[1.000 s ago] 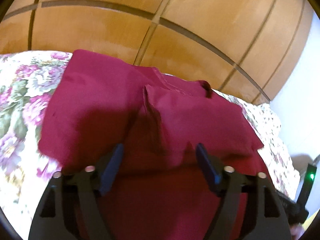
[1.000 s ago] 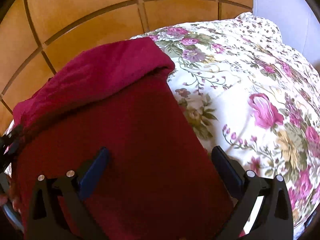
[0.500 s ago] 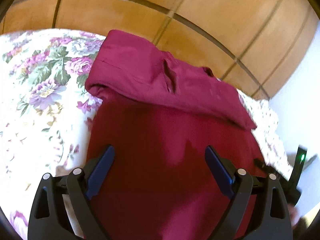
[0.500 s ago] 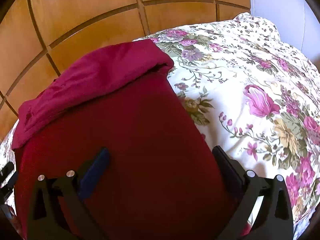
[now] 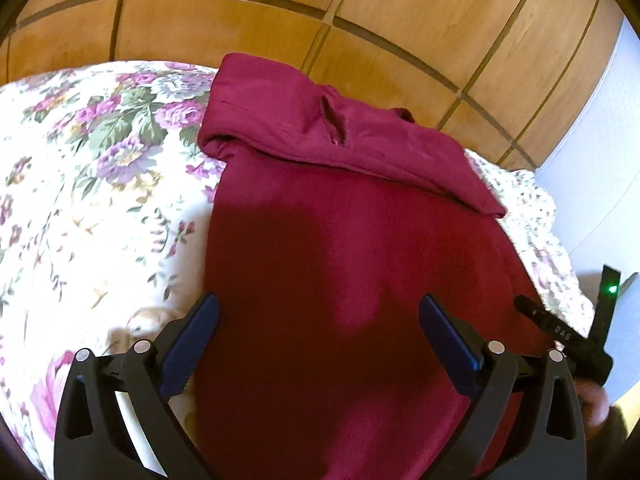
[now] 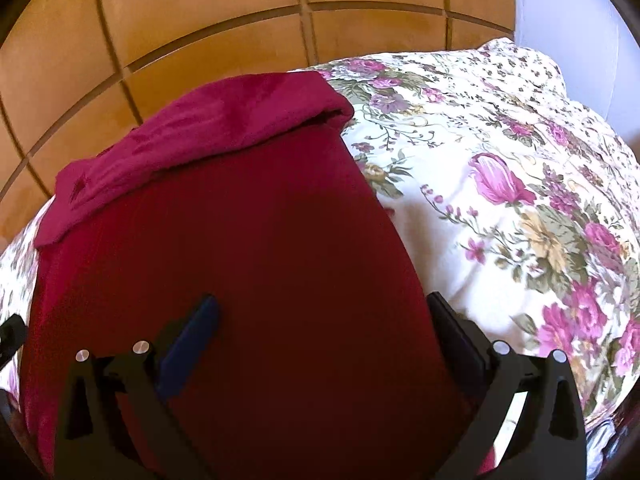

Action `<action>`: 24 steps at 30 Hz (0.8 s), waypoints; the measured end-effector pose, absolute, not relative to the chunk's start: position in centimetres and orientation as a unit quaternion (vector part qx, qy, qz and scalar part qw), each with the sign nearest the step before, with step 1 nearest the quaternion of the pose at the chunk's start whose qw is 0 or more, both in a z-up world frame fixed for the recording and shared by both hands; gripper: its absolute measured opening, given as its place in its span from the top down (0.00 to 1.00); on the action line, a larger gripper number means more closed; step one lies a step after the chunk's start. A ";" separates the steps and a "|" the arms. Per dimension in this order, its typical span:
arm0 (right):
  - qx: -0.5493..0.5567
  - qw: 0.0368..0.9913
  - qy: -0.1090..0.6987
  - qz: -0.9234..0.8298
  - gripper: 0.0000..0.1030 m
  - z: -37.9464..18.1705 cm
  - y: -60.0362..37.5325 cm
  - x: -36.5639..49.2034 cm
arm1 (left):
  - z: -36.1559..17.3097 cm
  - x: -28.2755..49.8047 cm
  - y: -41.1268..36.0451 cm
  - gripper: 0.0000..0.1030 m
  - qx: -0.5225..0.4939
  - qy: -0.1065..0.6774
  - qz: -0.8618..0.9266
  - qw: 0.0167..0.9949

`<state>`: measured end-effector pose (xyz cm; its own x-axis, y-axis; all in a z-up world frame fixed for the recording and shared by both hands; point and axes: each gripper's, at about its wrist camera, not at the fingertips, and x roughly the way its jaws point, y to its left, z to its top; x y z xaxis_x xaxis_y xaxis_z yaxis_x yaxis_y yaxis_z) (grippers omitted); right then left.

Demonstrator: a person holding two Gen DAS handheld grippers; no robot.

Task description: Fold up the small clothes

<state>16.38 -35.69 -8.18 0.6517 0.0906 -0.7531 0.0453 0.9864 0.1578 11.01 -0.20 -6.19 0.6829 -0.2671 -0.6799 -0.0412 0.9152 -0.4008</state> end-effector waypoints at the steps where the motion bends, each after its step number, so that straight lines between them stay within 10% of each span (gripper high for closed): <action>1: 0.081 0.905 0.418 0.017 0.02 -8.2 -35.9 16.0 | -6.1 10.6 0.0 0.04 -0.199 0.390 -0.064 0.897; 7: 0.103 0.899 0.423 0.041 0.04 -7.8 -38.1 13.8 | -6.6 9.0 2.6 0.04 -0.233 0.401 -0.053 0.885; 15: 0.197 0.878 0.427 0.087 0.45 -8.0 -43.6 12.0 | -6.5 7.6 4.2 0.06 -0.237 0.429 -0.105 0.865; 24: 0.260 0.845 0.435 0.170 0.48 -9.3 -46.8 9.9 | -7.2 5.4 4.6 0.33 -0.275 0.443 -0.191 0.832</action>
<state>9.86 -46.82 -9.29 0.5633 0.5135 -0.6473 -0.0616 0.8073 0.5869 5.42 4.55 -7.17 0.5342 -0.5610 -0.6324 0.0737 0.7761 -0.6262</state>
